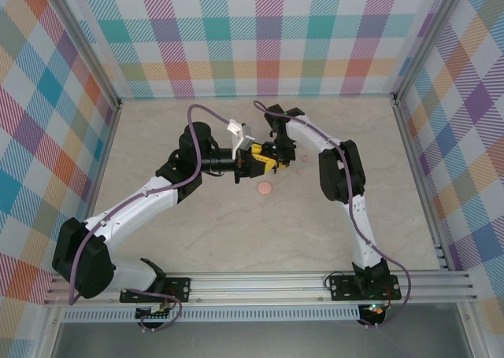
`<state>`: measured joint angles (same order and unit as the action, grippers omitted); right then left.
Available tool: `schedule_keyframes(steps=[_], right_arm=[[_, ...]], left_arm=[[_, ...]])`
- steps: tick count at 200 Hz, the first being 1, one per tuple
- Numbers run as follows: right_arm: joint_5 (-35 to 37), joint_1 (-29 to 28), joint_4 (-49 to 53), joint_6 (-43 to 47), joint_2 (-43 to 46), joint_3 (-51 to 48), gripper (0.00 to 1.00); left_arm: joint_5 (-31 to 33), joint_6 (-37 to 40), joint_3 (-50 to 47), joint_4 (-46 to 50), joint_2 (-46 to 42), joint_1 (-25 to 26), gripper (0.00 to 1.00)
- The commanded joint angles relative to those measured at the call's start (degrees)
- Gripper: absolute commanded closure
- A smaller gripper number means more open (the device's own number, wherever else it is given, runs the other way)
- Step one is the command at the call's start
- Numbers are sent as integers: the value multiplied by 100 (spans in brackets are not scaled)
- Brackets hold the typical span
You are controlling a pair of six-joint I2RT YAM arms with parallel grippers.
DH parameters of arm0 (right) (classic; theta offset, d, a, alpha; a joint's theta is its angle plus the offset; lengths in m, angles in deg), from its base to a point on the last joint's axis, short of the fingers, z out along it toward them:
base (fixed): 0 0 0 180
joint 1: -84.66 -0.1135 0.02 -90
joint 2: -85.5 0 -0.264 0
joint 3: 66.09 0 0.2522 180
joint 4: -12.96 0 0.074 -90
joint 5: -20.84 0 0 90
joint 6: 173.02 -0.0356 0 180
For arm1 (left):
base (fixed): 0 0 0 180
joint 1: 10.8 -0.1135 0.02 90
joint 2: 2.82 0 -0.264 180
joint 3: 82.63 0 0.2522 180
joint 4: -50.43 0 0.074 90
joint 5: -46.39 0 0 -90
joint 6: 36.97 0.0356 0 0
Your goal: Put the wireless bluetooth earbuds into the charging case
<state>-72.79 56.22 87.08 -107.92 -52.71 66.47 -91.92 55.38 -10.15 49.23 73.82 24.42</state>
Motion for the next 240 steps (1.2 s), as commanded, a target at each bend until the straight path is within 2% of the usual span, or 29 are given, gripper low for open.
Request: schedule_keyframes(steps=[1, 240], right_arm=[[135, -82, 239, -74, -253, 174, 65], [599, -307, 669, 92, -502, 459, 67]], left_arm=[[-25, 14, 15, -33, -133, 35, 95], [-21, 14, 8, -33, -123, 37, 95]])
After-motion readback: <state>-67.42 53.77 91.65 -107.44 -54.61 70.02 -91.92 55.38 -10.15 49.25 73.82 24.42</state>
